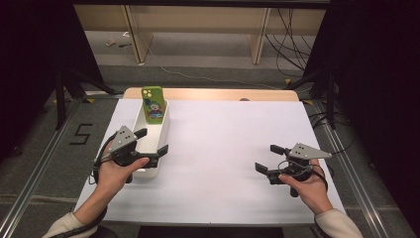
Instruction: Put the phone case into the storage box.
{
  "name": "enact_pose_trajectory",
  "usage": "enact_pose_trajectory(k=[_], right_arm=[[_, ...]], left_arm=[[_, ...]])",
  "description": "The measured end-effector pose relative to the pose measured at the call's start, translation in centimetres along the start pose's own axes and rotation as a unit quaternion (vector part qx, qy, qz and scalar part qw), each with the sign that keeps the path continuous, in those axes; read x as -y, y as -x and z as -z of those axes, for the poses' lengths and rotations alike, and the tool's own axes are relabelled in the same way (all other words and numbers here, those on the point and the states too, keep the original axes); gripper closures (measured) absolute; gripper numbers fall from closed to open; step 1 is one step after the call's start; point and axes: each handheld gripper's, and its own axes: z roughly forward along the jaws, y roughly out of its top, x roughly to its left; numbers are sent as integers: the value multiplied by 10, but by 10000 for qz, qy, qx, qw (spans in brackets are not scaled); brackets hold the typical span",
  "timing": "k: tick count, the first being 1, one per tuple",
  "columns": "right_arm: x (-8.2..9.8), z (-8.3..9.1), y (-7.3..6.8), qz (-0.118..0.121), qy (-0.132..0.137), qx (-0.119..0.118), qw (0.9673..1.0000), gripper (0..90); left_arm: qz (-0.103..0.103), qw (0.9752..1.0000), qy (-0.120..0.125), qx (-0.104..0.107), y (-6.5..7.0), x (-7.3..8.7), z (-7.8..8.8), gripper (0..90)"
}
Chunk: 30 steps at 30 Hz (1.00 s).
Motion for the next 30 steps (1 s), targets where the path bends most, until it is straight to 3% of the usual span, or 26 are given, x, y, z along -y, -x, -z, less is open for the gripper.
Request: enact_pose_trajectory(k=[14,30], right_arm=[[0,0,0,-14,-9,10,10000,87],[0,0,1,-19,-3,-8,10000,87]], left_arm=[[-8,9998,-80,175,1,13,8,38],[7,9998,-63,182,1,17,9,22]])
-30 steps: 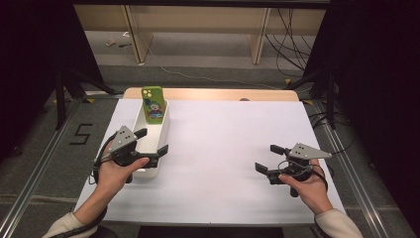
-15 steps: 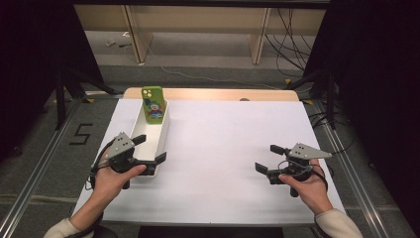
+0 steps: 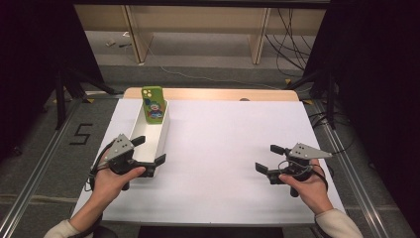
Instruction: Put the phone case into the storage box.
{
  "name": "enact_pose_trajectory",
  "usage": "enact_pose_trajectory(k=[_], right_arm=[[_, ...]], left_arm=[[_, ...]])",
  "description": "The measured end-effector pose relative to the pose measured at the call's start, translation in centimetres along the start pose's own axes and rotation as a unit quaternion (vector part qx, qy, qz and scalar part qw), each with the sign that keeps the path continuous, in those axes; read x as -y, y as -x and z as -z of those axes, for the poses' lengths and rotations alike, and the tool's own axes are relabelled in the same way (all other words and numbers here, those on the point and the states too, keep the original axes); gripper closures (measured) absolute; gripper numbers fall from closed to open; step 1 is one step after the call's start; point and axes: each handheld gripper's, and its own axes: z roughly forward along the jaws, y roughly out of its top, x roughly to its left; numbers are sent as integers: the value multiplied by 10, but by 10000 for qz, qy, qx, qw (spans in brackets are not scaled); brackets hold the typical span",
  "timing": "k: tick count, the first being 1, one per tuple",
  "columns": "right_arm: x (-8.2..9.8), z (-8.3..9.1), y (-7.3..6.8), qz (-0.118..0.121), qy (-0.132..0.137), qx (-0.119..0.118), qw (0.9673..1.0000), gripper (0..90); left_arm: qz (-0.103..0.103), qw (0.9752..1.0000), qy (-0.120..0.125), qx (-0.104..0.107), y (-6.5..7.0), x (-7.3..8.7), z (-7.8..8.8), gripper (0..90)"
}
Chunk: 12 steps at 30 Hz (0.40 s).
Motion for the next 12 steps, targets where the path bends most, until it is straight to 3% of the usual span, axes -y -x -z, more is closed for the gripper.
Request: enact_pose_trajectory(k=[12], right_arm=[[0,1,1,2,28,12,10000,90]], left_arm=[[40,10000,-27,-12,2,1,-1,2]])
